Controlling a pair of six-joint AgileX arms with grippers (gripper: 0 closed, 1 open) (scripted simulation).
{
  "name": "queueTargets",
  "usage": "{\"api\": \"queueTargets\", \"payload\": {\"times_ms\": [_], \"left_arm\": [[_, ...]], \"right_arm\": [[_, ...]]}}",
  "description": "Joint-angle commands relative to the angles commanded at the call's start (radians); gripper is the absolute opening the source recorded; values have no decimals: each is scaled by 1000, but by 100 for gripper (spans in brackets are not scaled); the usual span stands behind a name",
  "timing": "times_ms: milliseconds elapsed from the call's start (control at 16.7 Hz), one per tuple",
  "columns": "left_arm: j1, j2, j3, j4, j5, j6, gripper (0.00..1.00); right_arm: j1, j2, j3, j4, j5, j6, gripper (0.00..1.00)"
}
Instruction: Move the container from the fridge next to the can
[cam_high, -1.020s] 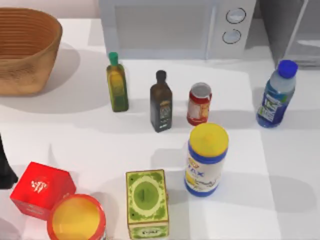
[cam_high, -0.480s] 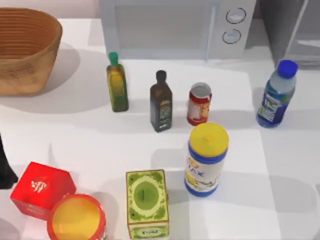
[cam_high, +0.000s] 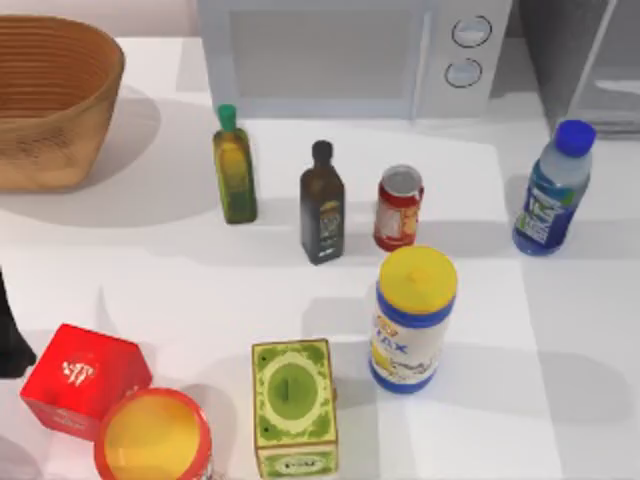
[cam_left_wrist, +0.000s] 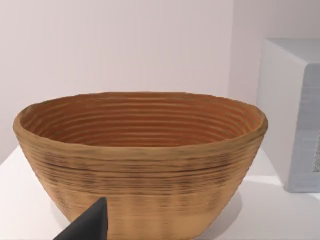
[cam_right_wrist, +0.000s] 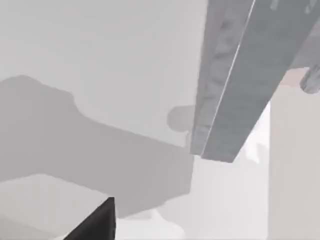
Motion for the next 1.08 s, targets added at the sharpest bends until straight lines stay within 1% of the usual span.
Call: {"api": "queueTargets", "payload": {"times_ms": [180, 300, 420, 780, 900, 1080], "left_arm": [[0, 0, 0, 0, 0, 0, 100], [0, 0, 0, 0, 0, 0, 100], [0, 0, 0, 0, 0, 0, 100], [0, 0, 0, 0, 0, 0, 100], [0, 0, 0, 0, 0, 0, 100], [0, 0, 0, 0, 0, 0, 100]], "right_arm": [[-153, 180, 53, -15, -68, -152, 100], [-206, 249, 75, -25, -95, -204, 100], [-227, 277, 84, -30, -106, -223, 100], [-211, 274, 81, -20, -97, -213, 100], [-157, 273, 79, 24, -75, -170, 100], [-7, 274, 72, 159, -47, -42, 100]]}}
